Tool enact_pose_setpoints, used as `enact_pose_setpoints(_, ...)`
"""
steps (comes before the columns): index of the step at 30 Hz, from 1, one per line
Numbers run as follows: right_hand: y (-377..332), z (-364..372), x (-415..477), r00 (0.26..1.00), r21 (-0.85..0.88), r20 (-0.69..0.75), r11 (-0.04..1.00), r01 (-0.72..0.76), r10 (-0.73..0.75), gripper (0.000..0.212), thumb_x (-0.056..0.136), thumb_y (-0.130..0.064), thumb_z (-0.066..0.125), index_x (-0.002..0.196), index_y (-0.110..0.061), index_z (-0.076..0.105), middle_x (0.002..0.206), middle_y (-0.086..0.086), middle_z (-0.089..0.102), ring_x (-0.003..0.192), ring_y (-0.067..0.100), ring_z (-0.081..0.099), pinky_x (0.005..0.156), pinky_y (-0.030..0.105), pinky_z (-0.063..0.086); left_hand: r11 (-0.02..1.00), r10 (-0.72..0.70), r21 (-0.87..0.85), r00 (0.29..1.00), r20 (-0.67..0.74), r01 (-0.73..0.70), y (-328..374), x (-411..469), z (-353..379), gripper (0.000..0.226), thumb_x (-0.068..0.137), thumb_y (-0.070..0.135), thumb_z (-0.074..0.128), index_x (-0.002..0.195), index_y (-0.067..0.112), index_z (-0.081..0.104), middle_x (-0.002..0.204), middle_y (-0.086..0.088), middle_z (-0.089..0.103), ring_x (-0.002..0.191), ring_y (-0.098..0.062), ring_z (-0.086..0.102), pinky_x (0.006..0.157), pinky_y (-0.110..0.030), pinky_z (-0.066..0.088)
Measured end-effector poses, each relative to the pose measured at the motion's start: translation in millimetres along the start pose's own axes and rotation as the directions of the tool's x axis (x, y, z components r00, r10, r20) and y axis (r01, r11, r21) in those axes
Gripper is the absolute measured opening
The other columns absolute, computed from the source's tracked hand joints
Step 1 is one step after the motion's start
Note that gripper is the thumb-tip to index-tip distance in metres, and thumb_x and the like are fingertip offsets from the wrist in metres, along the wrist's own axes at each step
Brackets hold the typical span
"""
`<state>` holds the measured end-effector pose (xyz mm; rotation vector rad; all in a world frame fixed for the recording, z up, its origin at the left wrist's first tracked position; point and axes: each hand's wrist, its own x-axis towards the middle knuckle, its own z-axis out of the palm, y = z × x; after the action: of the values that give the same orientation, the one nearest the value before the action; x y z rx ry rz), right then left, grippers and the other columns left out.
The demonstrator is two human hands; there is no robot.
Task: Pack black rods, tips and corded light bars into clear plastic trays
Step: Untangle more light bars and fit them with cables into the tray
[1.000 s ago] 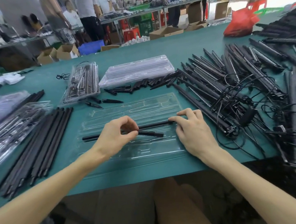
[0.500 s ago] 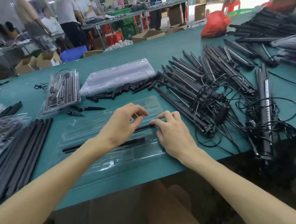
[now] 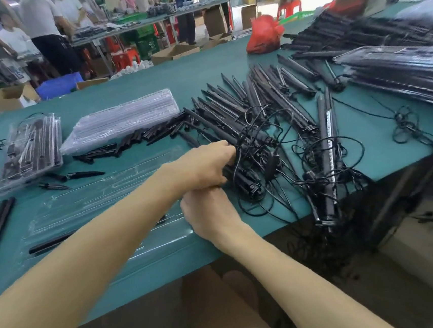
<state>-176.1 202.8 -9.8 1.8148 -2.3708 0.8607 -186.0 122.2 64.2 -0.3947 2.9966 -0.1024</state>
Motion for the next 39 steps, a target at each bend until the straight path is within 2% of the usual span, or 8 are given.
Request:
enact_pose_setpoints(7,1.7,1.1,-0.1,0.997,0.081,0.029,0.994,-0.07,0.068,0.016,0.093,-0.007,0.043,0.092,-0.01,0.059,0.081,0.011,0.061,0.07,0.029,0.049,0.057,0.035,0.029,0.911,0.17,0.392,0.982,-0.076,-0.127,11.6,0.3,0.3,0.02,0.088,0.021,0.064,0.09,0.015,0.045,0.094,-0.004,0.052,0.088,-0.028,0.063,0.063,-0.037,0.039)
enact_pose_setpoints(10,0.5,0.7,-1.6,0.995,0.076,0.059,0.994,-0.083,0.079,0.015,0.096,-0.009,0.044,0.096,-0.01,0.058,0.084,0.011,0.061,0.076,0.032,0.055,0.059,0.035,0.03,0.9,0.224,0.398,0.971,-0.078,-0.176,9.9,-4.8,-1.1,0.011,0.09,0.021,0.061,0.087,0.016,0.052,0.092,-0.003,0.055,0.086,-0.025,0.062,0.061,-0.034,0.035)
enact_pose_setpoints(14,0.1,-1.4,-3.5,0.99,0.174,0.073,0.976,-0.129,0.118,0.03,0.099,-0.014,0.038,0.125,-0.01,0.054,0.113,0.017,0.063,0.094,0.035,0.057,0.068,0.036,0.035,0.914,0.212,0.374,0.971,-0.113,-0.157,10.2,-10.8,6.0,0.015,0.095,0.024,0.059,0.085,0.016,0.052,0.093,-0.003,0.055,0.085,-0.026,0.064,0.061,-0.034,0.036)
enact_pose_setpoints(19,-0.4,-1.6,-2.3,0.973,0.114,0.16,0.976,-0.184,0.164,0.042,0.1,-0.014,0.036,0.142,-0.01,0.042,0.132,0.022,0.055,0.111,0.039,0.055,0.082,0.041,0.043,0.944,0.243,0.269,0.954,-0.178,-0.19,9.3,-17.1,11.7,0.033,0.092,0.038,0.069,0.115,0.018,0.056,0.104,0.0,0.058,0.091,-0.023,0.062,0.064,-0.036,0.047)
enact_pose_setpoints(26,-1.3,-0.7,-0.5,0.979,0.005,0.151,0.99,-0.14,0.138,0.044,0.097,-0.009,0.039,0.14,-0.009,0.042,0.134,0.022,0.051,0.117,0.039,0.051,0.096,0.048,0.045,0.95,0.276,0.193,0.947,-0.164,-0.244,7.7,-17.3,12.1,0.032,0.09,0.033,0.071,0.117,0.021,0.058,0.109,0.003,0.052,0.102,-0.018,0.053,0.07,-0.036,0.05)
enact_pose_setpoints(31,-1.4,1.6,-0.2,0.981,0.007,0.138,0.991,-0.136,0.134,0.033,0.1,-0.013,0.037,0.13,-0.012,0.051,0.125,0.02,0.057,0.106,0.04,0.055,0.075,0.038,0.038,0.907,0.332,0.315,0.935,-0.128,-0.279,8.2,-18.0,4.6,0.027,0.092,0.024,0.061,0.118,0.015,0.055,0.114,-0.003,0.052,0.093,-0.024,0.06,0.067,-0.039,0.052)
enact_pose_setpoints(36,-2.8,0.3,-1.7,0.995,-0.108,0.09,0.993,-0.041,0.051,0.024,0.098,-0.009,0.042,0.107,-0.011,0.064,0.105,0.016,0.067,0.097,0.036,0.061,0.071,0.036,0.031,0.901,0.364,0.326,0.906,-0.214,-0.285,2.9,-28.2,-3.3,0.028,0.091,0.015,0.05,0.118,0.01,0.054,0.124,-0.006,0.054,0.09,-0.027,0.063,0.067,-0.044,0.054)
enact_pose_setpoints(39,-3.6,-2.2,0.5,0.997,-0.011,0.003,0.997,-0.074,0.074,0.024,0.096,-0.01,0.045,0.111,-0.006,0.063,0.109,0.018,0.064,0.096,0.034,0.059,0.073,0.035,0.03,0.923,0.357,0.256,0.889,-0.287,-0.287,-7.0,-37.7,-10.0,0.032,0.089,0.005,0.051,0.121,0.005,0.055,0.135,-0.009,0.053,0.085,-0.027,0.063,0.063,-0.041,0.054)
